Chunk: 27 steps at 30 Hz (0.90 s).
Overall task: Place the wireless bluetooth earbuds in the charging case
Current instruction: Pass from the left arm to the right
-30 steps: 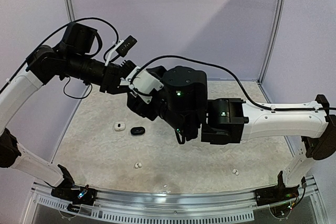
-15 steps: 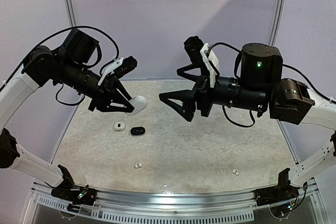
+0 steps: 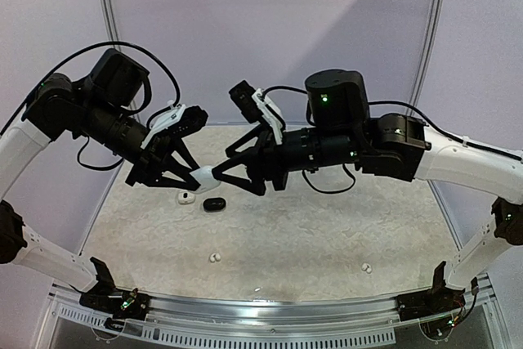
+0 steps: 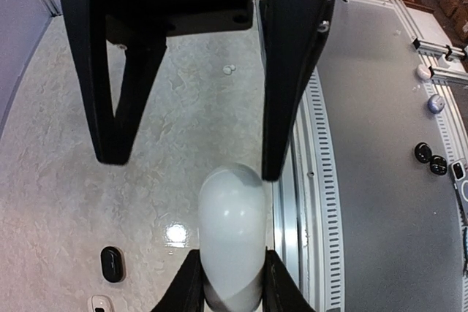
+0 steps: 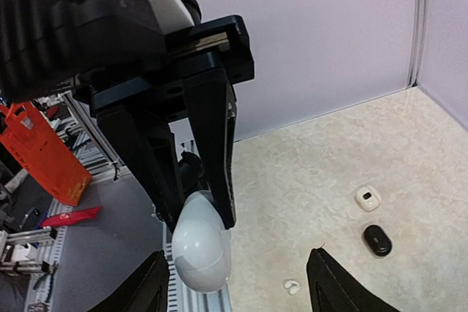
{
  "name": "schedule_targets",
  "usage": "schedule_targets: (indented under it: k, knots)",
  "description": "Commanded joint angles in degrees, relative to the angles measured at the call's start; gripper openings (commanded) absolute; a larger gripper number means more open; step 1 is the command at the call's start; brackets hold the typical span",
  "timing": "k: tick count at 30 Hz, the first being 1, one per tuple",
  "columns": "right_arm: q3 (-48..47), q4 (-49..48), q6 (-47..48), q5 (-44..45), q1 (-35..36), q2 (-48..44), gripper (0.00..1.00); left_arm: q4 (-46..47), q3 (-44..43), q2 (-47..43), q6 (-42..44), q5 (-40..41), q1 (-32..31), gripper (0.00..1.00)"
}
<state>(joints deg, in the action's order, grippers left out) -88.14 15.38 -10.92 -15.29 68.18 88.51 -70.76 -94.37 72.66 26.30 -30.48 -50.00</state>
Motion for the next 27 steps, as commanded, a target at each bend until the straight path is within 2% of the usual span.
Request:
schedule_targets:
  k: [1, 8, 12, 14, 16, 19, 20, 21, 22, 24, 26, 27]
  knots:
    - [-2.5, -0.3, -0.8, -4.5, 0.0, 2.6, 0.61, -0.9, -0.8, -0.4, 0.7, 0.4, -1.1, 0.00]
    - [-3.7, 1.5, -1.4, -7.4, 0.0, 4.9, 0.45, -0.4, -0.6, -0.4, 0.3, 0.6, -1.1, 0.00]
    - [-4.8, 2.1, -2.0, -8.9, 0.0, 6.3, 0.30, -0.1, -0.6, -0.3, -0.2, 0.5, -1.1, 0.00]
    - [-5.3, 2.3, -2.0, -9.7, 0.0, 6.6, 0.18, 0.0, -0.6, -0.3, -0.4, 0.4, -1.1, 0.00]
    - [-5.7, 2.9, -1.8, -10.1, 0.0, 6.8, 0.00, 0.2, -0.6, -0.4, -0.8, 0.3, -1.1, 0.00]
    - [-5.2, 3.2, -1.5, -8.6, 0.0, 6.3, 0.00, 0.6, -0.2, -0.9, -2.1, 0.4, -1.0, 0.02]
    - [-4.5, 2.6, -1.5, -8.0, 0.0, 5.5, 0.00, 1.3, 0.5, -1.5, -3.0, 0.9, -0.9, 0.19]
    - [-3.6, 2.0, -1.5, -7.1, -0.1, 4.6, 0.00, 2.7, 1.7, -2.6, -3.6, 1.2, -0.6, 0.44]
    - [-2.5, 0.9, -1.6, -6.1, -0.1, 3.7, 0.00, 4.5, 3.9, -4.4, -4.0, 1.4, -0.1, 0.66]
    - [0.9, -4.2, -1.9, -4.2, -0.1, 0.5, 0.00, 12.4, 11.1, -10.8, -5.7, 1.0, 1.9, 0.88]
    - [5.0, -10.5, -2.7, -2.8, -0.1, -3.9, 0.00, 27.3, 20.6, -20.6, -11.4, 0.0, 3.3, 0.99]
    - [6.9, -13.5, -3.1, -2.2, -0.1, -5.3, 0.00, 33.1, 25.0, -23.9, -14.5, -1.0, 3.6, 0.99]
